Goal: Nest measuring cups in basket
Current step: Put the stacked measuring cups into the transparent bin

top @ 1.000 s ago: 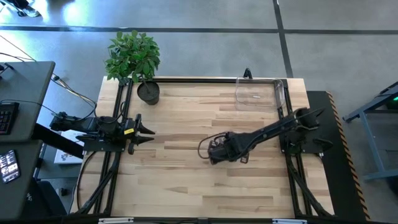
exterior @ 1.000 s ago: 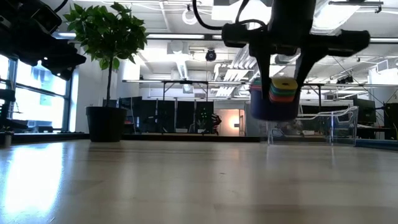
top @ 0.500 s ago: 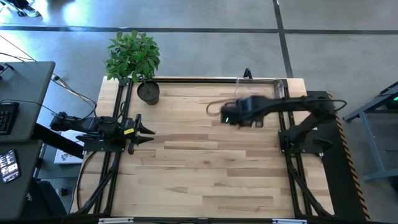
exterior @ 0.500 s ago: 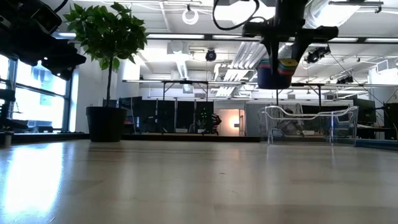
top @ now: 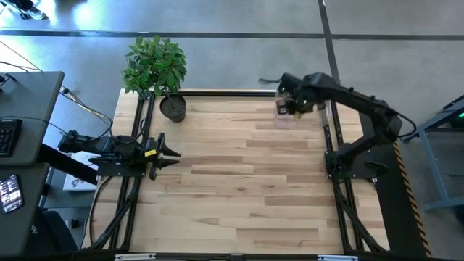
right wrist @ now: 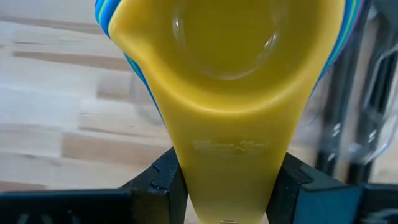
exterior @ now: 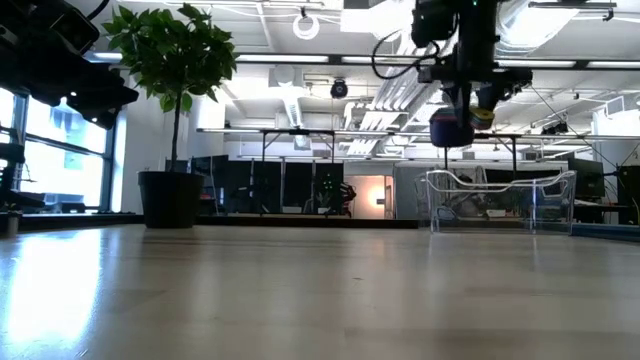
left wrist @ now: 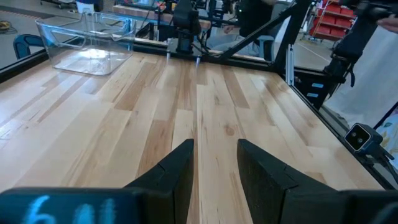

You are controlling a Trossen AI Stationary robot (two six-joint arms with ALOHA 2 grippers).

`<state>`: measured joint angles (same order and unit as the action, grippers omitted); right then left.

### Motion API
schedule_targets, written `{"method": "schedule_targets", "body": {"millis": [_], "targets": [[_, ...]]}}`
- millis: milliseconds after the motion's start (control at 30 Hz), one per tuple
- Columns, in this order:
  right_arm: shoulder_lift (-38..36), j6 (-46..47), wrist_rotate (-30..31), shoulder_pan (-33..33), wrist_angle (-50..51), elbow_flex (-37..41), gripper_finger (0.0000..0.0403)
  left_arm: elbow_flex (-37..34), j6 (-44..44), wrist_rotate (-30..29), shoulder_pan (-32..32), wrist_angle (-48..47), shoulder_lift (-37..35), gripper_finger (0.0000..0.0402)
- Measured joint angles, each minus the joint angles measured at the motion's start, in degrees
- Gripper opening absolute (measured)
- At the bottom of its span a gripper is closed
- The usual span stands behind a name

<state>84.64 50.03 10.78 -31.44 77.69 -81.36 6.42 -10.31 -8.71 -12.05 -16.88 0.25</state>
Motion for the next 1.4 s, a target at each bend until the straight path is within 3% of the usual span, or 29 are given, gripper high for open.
{"method": "schedule_targets", "body": {"millis": [267,567,933,1400], "targets": [[-0.02,-20.52,-7.1,-13.22,-2.87,3.05,0.0134,0.0,0.0,0.0,0.01,0.01,0.0,0.0113],[0.0,-32.43,-15.16,-21.47,-14.79,15.46,0.0134,0.0,0.0,-0.02,0.01,0.01,0.0,0.0113],[3.24,-44.35,-15.43,-26.02,-17.38,18.21,0.0134,0.0,0.0,0.0,0.01,0.0,0.0,0.0113],[10.2,-48.58,-14.24,-25.95,-17.47,18.23,0.0134,0.0,-0.02,0.0,0.02,0.02,0.0,0.0113]]}}
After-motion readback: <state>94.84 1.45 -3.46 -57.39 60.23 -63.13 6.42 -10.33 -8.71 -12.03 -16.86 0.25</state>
